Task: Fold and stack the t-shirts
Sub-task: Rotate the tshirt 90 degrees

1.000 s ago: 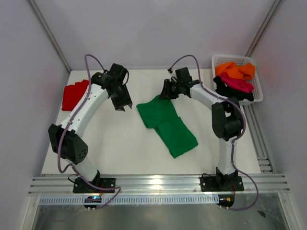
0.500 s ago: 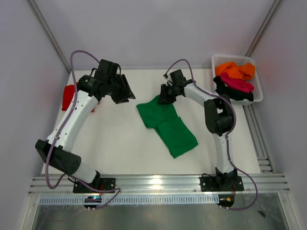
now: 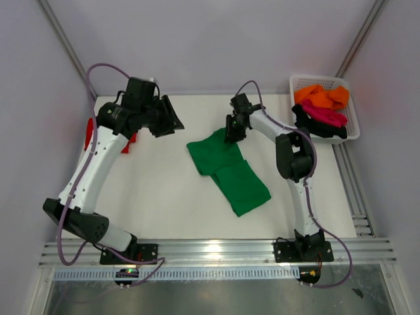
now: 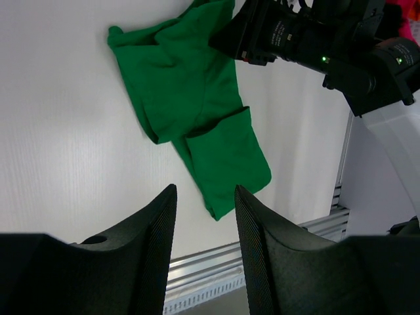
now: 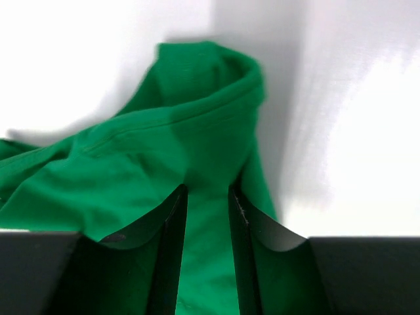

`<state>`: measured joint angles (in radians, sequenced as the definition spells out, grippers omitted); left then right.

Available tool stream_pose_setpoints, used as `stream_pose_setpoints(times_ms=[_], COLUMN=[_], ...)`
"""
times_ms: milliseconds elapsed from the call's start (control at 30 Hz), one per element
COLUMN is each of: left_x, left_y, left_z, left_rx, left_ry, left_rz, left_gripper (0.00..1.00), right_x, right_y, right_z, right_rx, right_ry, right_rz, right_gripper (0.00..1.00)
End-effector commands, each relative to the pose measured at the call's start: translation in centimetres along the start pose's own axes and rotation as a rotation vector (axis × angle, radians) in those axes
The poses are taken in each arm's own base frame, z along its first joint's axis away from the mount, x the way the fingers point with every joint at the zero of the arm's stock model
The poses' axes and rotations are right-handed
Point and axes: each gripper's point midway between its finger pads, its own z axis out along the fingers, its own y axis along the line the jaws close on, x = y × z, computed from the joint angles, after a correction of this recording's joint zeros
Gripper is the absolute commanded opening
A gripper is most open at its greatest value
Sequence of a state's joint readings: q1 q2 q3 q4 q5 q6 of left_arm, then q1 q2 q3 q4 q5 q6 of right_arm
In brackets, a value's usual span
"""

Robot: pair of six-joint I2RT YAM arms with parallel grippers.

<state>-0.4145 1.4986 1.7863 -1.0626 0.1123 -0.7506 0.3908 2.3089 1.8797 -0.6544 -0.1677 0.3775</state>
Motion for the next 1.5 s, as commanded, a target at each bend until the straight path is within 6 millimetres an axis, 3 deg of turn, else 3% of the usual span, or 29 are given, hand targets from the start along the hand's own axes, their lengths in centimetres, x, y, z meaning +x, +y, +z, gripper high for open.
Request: stream_pose_setpoints(times_ms=[0, 167, 333, 367, 467, 500, 533, 667, 733, 867, 900, 1033, 1067, 1200, 1267, 1367, 1467], left_x=[-1.3, -1.3, -1.1, -1.0, -0.8, -0.7, -0.7, -0.8, -0.9, -0.7, -0.6, -0.2, -0.2, 0.1, 0.3, 0.4, 0.3], left_y=[-1.1, -0.9, -0.6, -0.5, -0.6, -0.6, -0.6, -0.7, -0.7, -0.6, -0.5, -0.5, -0.7, -0.6, -0.5, -0.6, -0.7], left_z=[-3.1, -3.9, -3.6, -3.5, -3.3, -3.2, -3.2, -3.5, -3.6, -3.3, -3.2, -2.7, -2.4, -1.9, -1.7, -1.5, -1.5], left_rx=[0.046, 0.043, 0.032, 0.031, 0.039, 0.04, 0.04, 0.041, 0.042, 0.039, 0.038, 0.048, 0.055, 0.058, 0.06, 0.067, 0.069], left_ry=[-0.085, -0.102, -0.091, -0.088, -0.078, -0.077, -0.077, -0.085, -0.089, -0.08, -0.074, -0.062, -0.058, -0.045, -0.037, -0.033, -0.035], left_rz=[0.028, 0.029, 0.026, 0.024, 0.015, 0.014, 0.012, 0.013, 0.013, 0.011, 0.01, 0.0, -0.003, -0.011, -0.016, -0.022, -0.021], left_gripper=[0.44, 0.45, 0.46, 0.45, 0.46, 0.46, 0.46, 0.46, 0.46, 0.46, 0.46, 0.46, 0.46, 0.46, 0.46, 0.46, 0.46], right_x=[-1.0, -0.7, -1.5, -2.3, -3.6, -2.7, -3.4, -2.2, -1.8, -2.8, -4.0, -6.3, -6.9, -7.7, -7.3, -5.8, -3.6], right_y=[-3.0, -3.7, -1.6, -1.4, -4.6, -6.0, -7.1, -10.0, -10.4, -8.3, -6.5, -1.8, -1.1, 0.8, 1.8, 2.7, 2.9], right_z=[-0.7, -1.2, -2.6, -3.6, -5.3, -5.6, -6.1, -6.5, -6.6, -7.4, -7.9, -12.0, -13.5, -15.9, -15.8, -13.6, -9.7], right_rx=[0.121, 0.101, -0.006, -0.002, 0.21, 0.278, 0.323, 0.418, 0.42, 0.288, 0.205, 0.045, 0.034, -0.003, -0.047, -0.075, -0.064], right_ry=[-0.031, -0.031, -0.083, -0.118, -0.184, -0.147, -0.159, -0.127, -0.132, -0.204, -0.251, -0.387, -0.419, -0.464, -0.447, -0.375, -0.274], right_rz=[0.088, 0.091, 0.044, 0.033, 0.049, 0.079, 0.092, 0.156, 0.159, 0.124, 0.1, -0.03, -0.057, -0.085, -0.107, -0.149, -0.192], right_gripper=[0.36, 0.36, 0.36, 0.36, 0.36, 0.36, 0.36, 0.36, 0.36, 0.36, 0.36, 0.36, 0.36, 0.36, 0.36, 0.36, 0.36])
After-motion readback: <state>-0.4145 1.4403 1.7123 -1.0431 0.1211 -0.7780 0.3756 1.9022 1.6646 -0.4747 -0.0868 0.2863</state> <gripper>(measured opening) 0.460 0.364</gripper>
